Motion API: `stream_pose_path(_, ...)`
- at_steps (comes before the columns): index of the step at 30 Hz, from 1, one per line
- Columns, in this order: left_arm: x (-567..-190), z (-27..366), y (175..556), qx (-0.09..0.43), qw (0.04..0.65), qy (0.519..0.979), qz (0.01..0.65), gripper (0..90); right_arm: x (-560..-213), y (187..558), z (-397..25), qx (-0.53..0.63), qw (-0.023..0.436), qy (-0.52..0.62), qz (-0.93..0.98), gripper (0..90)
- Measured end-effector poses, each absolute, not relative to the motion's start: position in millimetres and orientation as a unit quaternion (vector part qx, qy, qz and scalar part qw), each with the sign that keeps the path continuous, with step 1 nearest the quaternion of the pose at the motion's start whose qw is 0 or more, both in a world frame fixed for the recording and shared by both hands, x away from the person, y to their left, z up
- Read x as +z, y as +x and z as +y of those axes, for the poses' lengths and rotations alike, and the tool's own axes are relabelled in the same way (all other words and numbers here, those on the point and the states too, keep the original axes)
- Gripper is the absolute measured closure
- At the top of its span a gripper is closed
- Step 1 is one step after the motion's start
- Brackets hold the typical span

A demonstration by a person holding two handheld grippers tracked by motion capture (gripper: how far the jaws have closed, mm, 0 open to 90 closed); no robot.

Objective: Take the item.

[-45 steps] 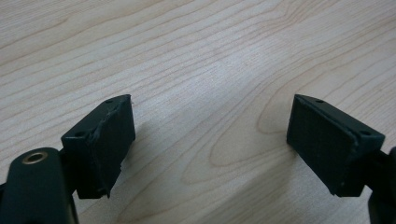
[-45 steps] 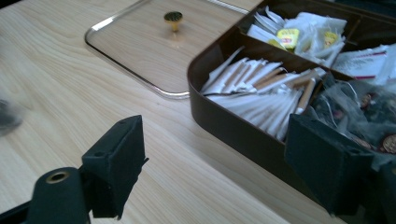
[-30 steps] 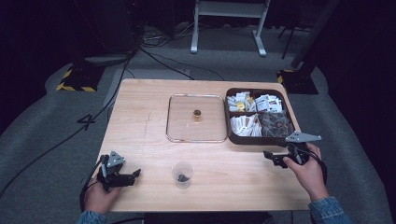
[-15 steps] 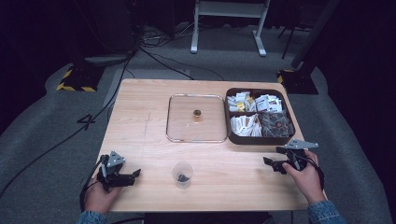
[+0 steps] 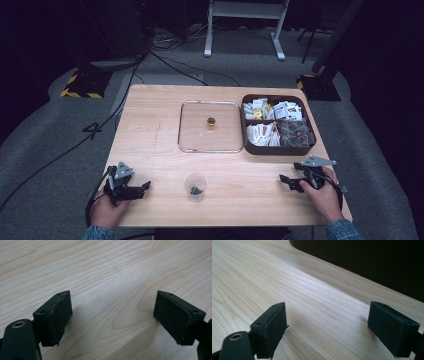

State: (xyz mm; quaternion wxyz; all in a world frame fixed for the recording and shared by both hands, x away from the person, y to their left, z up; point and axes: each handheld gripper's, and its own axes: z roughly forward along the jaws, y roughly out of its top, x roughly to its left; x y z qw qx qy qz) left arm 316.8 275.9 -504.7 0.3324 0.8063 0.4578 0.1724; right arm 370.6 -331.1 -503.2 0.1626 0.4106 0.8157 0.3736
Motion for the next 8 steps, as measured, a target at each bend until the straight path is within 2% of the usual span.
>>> stream_pose_path(2,-504.7,275.9,316.8,0.172,0.332,0.806,0.458,15.8,-503.8,370.9,-328.5,0.359,0.177,0.399,0.825,14.1)
stream_pose_path(8,-504.7,276.0,316.9,0.172,0.332,0.806,0.458,15.8,-504.3,372.1,-326.3,0.354,0.178,0.405,0.824,10.1)
